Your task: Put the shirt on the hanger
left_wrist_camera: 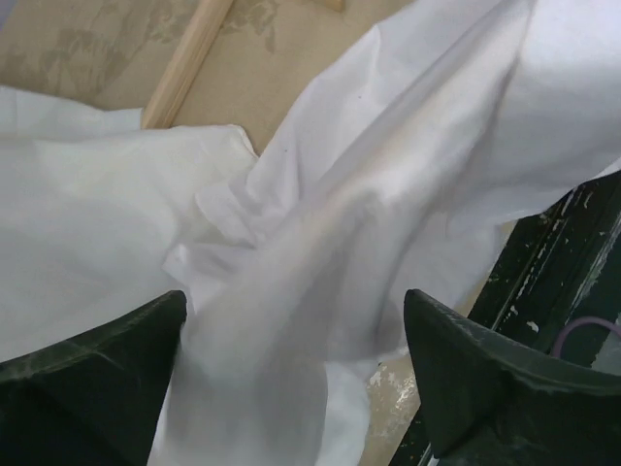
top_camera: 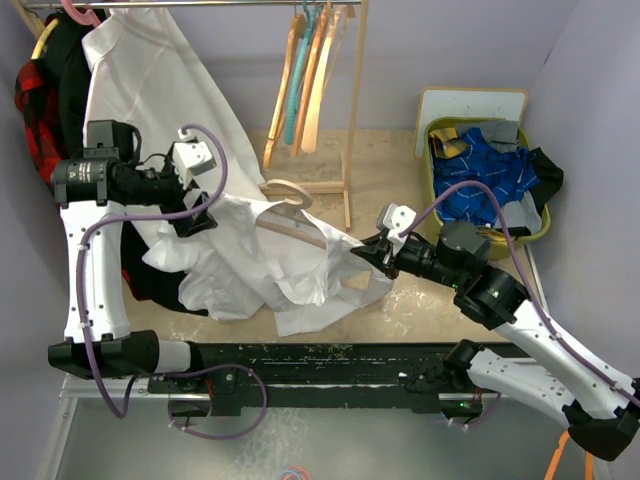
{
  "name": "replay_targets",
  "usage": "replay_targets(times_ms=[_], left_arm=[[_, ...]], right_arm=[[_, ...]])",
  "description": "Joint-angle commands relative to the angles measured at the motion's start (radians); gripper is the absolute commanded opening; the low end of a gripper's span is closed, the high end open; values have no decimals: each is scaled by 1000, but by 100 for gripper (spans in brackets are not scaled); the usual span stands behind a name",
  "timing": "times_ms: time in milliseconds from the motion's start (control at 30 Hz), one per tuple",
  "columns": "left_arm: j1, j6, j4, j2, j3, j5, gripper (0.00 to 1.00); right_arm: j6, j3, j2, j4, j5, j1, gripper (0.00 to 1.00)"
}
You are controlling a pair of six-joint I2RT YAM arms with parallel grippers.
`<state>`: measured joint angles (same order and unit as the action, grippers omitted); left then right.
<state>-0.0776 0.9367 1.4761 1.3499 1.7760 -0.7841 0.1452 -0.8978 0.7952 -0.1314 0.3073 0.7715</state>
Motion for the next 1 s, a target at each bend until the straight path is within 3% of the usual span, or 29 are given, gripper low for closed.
replay_targets(times_ms=[0, 167, 300, 367, 433, 467, 567, 667, 800, 967], left_arm=[[-39, -93, -17, 2, 136, -25, 100], [-39, -275, -1, 23, 439, -95, 99], [-39, -396, -19, 56, 722, -26, 99], [-39, -648, -165, 65, 805, 167, 99], [-39, -929, -319, 70, 851, 579, 99], [-39, -999, -367, 74, 873, 759, 99], [-65, -1077, -473, 77, 873, 1241, 99], [-74, -1035, -574, 70, 835, 1529, 99], [-76, -954, -678, 41, 743, 1644, 99], [-76, -946, -695, 11, 637, 1656, 99]], right_arm=[[-10, -47, 11, -4, -59, -14, 0], [-2, -77, 74, -6, -39, -14, 0], [-12, -138, 106, -3, 0, -12, 0], [-28, -177, 127, 16, 38, -10, 0], [-53, -236, 172, 26, 48, 5, 0], [-71, -272, 199, 27, 30, 18, 0], [-115, -398, 293, 22, -105, 104, 0], [-132, -542, 403, -6, -272, 248, 0], [-241, -724, 540, -46, -397, 319, 0], [-450, -792, 592, 41, -800, 359, 0]])
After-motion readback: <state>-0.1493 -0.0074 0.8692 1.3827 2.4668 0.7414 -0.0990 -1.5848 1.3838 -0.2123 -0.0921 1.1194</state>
